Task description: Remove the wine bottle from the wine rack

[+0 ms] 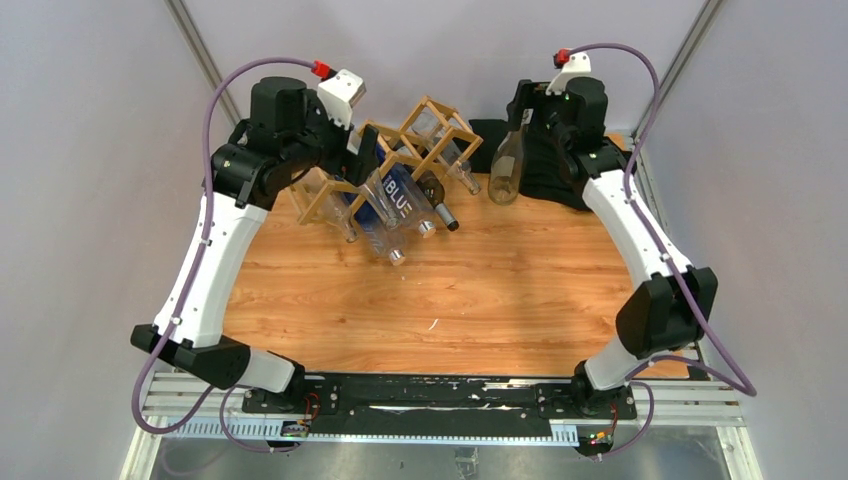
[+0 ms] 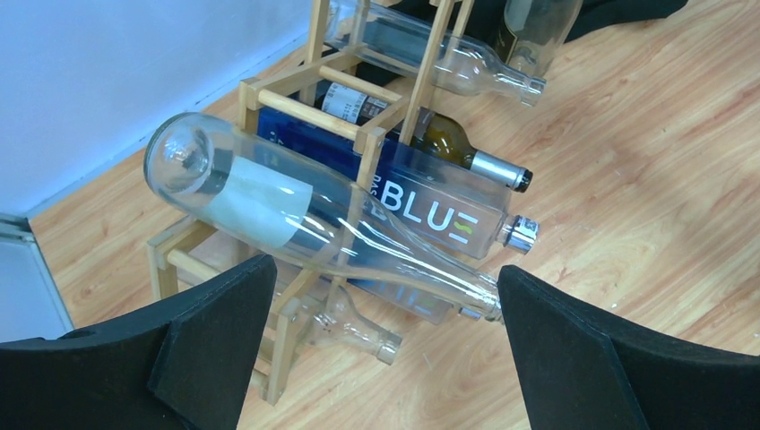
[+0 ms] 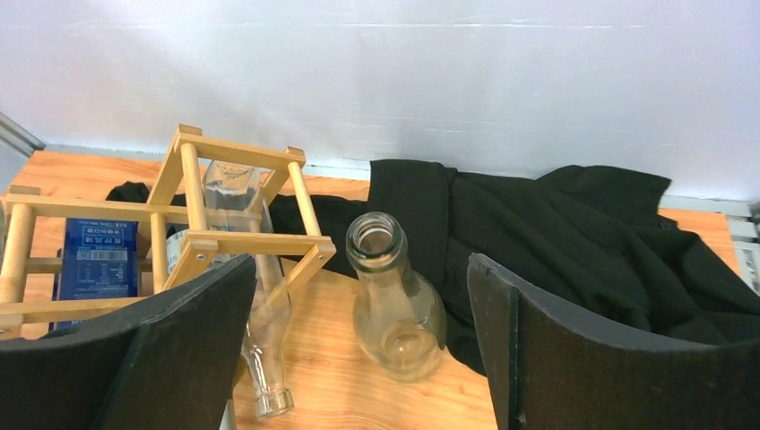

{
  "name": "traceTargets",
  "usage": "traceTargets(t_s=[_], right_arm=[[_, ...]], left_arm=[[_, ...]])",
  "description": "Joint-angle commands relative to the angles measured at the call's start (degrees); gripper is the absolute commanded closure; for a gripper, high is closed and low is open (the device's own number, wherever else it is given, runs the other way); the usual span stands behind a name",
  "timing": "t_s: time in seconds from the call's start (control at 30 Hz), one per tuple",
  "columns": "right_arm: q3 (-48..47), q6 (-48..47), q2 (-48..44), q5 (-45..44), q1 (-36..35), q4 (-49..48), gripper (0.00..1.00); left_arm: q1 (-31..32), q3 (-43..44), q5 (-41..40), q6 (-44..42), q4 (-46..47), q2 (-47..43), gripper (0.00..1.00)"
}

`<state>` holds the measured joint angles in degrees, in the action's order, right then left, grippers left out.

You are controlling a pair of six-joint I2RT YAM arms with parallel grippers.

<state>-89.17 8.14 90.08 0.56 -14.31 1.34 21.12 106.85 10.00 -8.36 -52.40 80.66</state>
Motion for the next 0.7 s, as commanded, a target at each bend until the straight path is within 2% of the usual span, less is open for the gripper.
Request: traceTargets(t_s=[0.0, 0.17, 0.33, 0.53, 0.67], right_arm=[[2.2, 1.3, -6.2, -3.9, -2.4, 1.6, 0.09], [0.0, 1.7, -9.8, -7.9, -6.6, 7.4, 0.08], [0.5, 2.7, -12.3, -7.1, -13.1, 9.1, 0.07], [-6.4, 4.0, -6.9, -3.9, -22.5, 17.0, 0.07], [-8.3, 6.0, -2.2, 2.3, -27.3, 17.2, 0.07]], left_arm=[[-0.5, -1.3, -0.5, -0.9, 0.7, -2.0, 0.00], [-1.6, -3.2, -0.6, -2.0, 0.7, -1.8, 0.00], [-5.2, -4.3, 0.9, -2.1, 0.7, -1.2, 0.00], [-9.5, -6.0, 2.9, -3.3, 0.8, -2.9, 0.00], [-11.5, -8.3, 3.9, -5.4, 0.6, -4.3, 0.00]])
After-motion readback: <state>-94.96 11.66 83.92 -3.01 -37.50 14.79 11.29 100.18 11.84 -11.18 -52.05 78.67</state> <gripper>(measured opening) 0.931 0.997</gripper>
